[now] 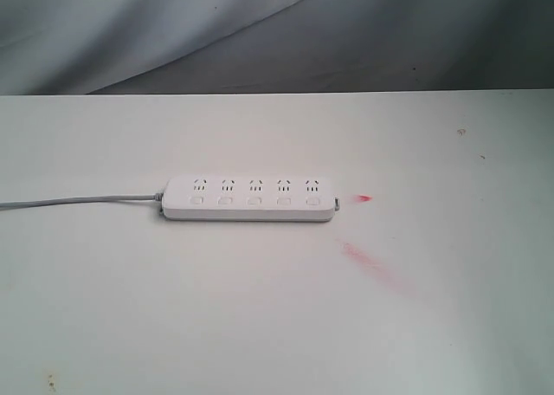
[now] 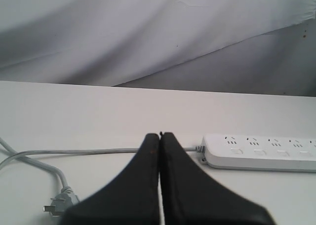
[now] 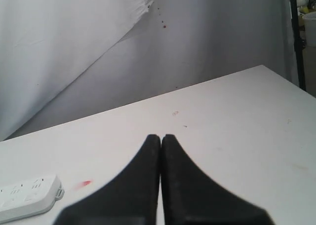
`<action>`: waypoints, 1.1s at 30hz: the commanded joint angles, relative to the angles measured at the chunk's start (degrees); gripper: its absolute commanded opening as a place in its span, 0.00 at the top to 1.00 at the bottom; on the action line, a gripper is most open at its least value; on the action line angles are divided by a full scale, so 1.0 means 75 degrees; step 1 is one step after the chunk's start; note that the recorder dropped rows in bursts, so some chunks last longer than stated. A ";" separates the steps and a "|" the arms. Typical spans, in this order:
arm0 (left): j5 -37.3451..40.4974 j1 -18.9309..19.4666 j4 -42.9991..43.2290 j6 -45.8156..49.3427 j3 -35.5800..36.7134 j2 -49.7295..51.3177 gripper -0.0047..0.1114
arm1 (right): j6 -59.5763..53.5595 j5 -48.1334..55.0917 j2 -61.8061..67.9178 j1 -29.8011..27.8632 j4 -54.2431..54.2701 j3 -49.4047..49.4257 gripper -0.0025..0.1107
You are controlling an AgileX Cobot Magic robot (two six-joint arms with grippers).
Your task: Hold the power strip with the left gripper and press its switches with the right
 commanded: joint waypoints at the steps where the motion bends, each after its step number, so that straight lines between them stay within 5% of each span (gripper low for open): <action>1: -0.0012 0.0017 0.0026 -0.0034 0.0037 -0.0029 0.96 | -0.0015 -0.0059 -0.0032 -0.0141 -0.0015 0.0046 0.98; 21: -0.0012 0.0017 0.0026 -0.0034 0.0037 -0.0029 0.96 | -0.0198 0.0061 -0.0032 -0.0543 -0.0045 0.0046 0.98; 30: -0.0012 0.0017 0.0026 -0.0034 0.0037 -0.0029 0.96 | -0.2371 -0.1383 -0.0032 -0.0543 -0.0025 0.0195 0.98; 33: -0.0012 0.0017 0.0026 -0.0034 0.0037 -0.0029 0.96 | -0.2910 -0.1205 -0.0032 -0.0543 0.0959 0.0195 0.98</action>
